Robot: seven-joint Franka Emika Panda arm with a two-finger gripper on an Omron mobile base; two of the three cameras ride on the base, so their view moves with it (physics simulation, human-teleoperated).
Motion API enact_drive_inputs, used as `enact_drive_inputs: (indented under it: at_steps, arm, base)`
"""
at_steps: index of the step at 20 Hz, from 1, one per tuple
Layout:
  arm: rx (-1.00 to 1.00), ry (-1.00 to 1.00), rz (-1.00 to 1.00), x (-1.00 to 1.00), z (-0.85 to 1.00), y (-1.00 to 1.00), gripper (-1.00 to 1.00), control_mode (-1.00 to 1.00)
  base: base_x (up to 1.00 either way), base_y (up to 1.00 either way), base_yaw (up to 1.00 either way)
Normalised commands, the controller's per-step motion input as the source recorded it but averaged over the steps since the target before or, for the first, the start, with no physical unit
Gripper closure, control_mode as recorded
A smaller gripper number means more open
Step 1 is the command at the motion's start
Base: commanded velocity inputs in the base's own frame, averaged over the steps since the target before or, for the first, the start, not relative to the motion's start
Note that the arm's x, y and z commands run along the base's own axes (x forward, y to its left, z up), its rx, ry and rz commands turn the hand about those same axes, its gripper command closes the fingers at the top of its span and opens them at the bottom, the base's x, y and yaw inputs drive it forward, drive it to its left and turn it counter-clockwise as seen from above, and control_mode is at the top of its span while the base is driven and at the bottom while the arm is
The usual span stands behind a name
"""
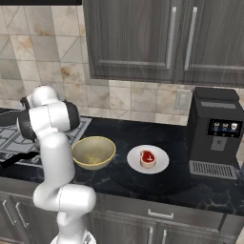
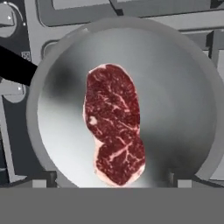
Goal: Place one of the steaks on the plate and the other in the bowl. Then place the bowl in the fridge.
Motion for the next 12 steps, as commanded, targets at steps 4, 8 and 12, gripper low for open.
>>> enact_drive_inputs:
  at_steps: [4,8,12]
  arm:
    - [0.0,-0.04,0.09,0.09,-0.38,0.24,-1.0,-1.0]
    - [0.0,0.0,0.01,-0.02,-0.51,0.06,-1.0,-1.0]
    - [0.0,0.0,0.0,0.0,-0.36,-0.02,-1.0,-1.0]
  base:
    - [0.0,0.0,0.0]
    - [0.0,0.0,0.0]
    - [0.0,0.0,0.0]
